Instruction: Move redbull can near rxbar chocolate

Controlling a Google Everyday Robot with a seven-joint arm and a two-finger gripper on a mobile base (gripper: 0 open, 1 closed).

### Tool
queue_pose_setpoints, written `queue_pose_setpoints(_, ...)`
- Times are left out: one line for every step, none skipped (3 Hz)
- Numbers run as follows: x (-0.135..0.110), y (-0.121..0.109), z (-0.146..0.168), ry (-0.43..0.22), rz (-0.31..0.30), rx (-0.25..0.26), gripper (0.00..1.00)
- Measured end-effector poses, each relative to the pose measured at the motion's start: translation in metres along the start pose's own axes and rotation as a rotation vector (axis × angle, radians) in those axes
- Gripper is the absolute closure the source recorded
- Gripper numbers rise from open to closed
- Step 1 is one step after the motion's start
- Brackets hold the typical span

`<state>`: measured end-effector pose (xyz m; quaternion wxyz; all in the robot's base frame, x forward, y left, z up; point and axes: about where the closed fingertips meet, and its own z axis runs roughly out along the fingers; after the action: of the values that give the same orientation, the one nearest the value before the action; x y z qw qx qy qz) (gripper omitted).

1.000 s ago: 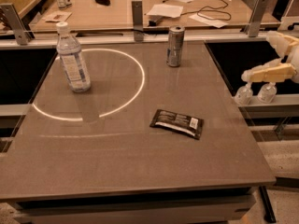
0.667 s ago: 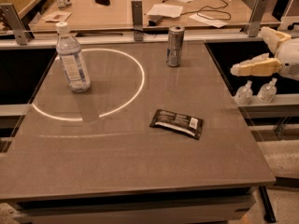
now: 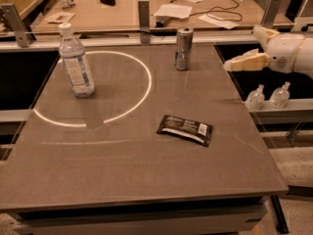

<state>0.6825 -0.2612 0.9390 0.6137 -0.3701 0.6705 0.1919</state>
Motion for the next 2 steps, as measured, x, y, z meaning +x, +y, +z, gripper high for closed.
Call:
queue_pose_setpoints(0.0024,-0.013,0.0481,0.04,-0.03,-0.007,0.0)
queue_pose_setpoints(0.0021,-0.0125,0.0502,0.04,-0.031,-0.009,0.0)
